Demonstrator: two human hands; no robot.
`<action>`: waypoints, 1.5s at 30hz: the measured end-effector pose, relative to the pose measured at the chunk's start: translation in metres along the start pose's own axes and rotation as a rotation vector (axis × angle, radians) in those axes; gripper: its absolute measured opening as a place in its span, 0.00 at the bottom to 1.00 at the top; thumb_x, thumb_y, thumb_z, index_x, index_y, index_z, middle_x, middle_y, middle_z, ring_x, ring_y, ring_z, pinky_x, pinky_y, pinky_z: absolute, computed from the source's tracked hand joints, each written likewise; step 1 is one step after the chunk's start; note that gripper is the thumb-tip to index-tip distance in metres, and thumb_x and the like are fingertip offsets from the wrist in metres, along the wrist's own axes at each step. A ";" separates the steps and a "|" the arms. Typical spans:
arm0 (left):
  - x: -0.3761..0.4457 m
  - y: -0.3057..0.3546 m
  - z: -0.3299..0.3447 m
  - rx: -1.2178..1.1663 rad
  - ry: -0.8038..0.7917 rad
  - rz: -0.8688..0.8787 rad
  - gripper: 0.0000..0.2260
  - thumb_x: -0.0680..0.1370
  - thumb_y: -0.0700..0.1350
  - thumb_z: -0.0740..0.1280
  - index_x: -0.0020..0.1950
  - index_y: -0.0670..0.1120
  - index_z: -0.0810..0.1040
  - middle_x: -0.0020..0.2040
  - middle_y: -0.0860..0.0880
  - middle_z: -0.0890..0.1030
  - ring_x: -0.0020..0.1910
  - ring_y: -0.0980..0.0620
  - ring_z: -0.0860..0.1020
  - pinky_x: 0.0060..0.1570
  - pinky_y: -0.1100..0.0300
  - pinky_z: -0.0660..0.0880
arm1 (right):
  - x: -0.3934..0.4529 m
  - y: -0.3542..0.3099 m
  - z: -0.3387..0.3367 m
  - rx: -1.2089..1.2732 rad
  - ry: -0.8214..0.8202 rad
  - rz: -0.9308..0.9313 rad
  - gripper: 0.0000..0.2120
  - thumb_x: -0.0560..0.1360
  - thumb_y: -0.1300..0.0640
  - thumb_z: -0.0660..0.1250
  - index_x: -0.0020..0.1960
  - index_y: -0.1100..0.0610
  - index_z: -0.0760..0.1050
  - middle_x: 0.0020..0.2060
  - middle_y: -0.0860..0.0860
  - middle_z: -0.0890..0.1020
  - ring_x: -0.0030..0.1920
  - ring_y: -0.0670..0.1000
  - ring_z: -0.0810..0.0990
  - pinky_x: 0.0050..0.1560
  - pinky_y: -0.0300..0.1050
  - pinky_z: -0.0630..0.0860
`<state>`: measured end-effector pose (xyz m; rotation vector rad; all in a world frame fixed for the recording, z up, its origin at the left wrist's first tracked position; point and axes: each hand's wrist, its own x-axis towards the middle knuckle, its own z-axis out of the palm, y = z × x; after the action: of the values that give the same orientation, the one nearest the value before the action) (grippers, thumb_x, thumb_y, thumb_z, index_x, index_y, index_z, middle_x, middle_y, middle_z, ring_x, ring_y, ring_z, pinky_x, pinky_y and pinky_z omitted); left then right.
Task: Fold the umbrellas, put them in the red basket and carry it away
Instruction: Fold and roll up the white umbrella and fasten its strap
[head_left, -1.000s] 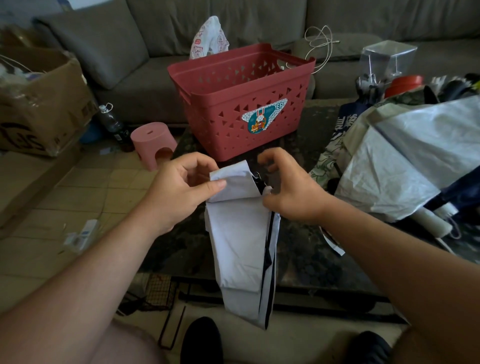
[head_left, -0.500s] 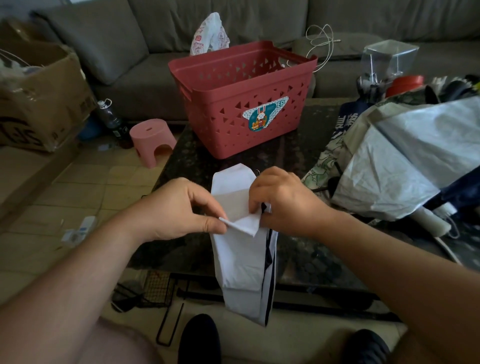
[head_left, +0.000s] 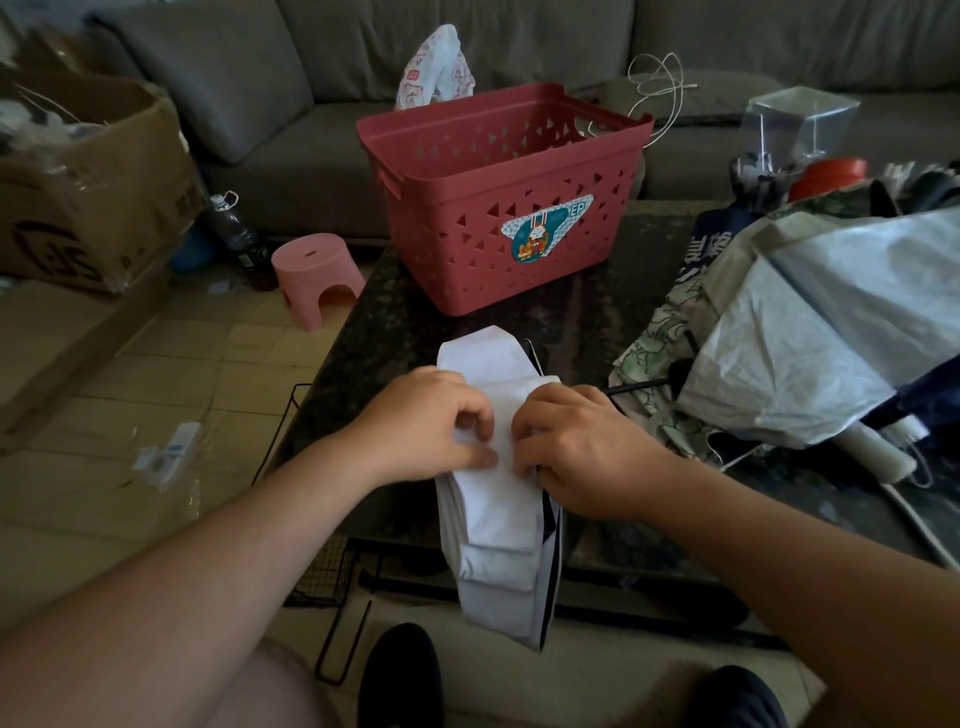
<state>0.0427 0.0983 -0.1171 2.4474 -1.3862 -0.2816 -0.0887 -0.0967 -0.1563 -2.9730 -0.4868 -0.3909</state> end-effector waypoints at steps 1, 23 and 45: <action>-0.001 0.003 0.001 0.073 -0.059 -0.006 0.13 0.66 0.68 0.75 0.43 0.64 0.79 0.46 0.59 0.74 0.50 0.58 0.71 0.53 0.54 0.72 | 0.000 -0.001 -0.001 0.008 -0.005 0.013 0.15 0.72 0.51 0.57 0.46 0.44 0.83 0.50 0.42 0.80 0.58 0.54 0.77 0.51 0.51 0.70; 0.067 -0.054 0.010 -0.363 0.140 -0.597 0.14 0.80 0.59 0.71 0.46 0.48 0.86 0.44 0.49 0.86 0.46 0.47 0.84 0.48 0.52 0.80 | -0.001 -0.007 0.011 -0.043 -0.260 0.412 0.54 0.66 0.14 0.51 0.82 0.37 0.35 0.83 0.47 0.38 0.82 0.62 0.42 0.77 0.76 0.42; 0.056 -0.007 -0.025 -0.471 0.325 -0.238 0.30 0.78 0.45 0.75 0.74 0.67 0.69 0.60 0.52 0.83 0.55 0.53 0.83 0.56 0.52 0.82 | -0.009 -0.010 0.004 -0.035 -0.217 0.385 0.51 0.67 0.16 0.53 0.82 0.36 0.39 0.82 0.48 0.44 0.81 0.61 0.48 0.77 0.75 0.45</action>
<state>0.0851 0.0581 -0.0977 2.1382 -0.7876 -0.2201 -0.0995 -0.0891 -0.1624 -3.0584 0.0833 -0.0406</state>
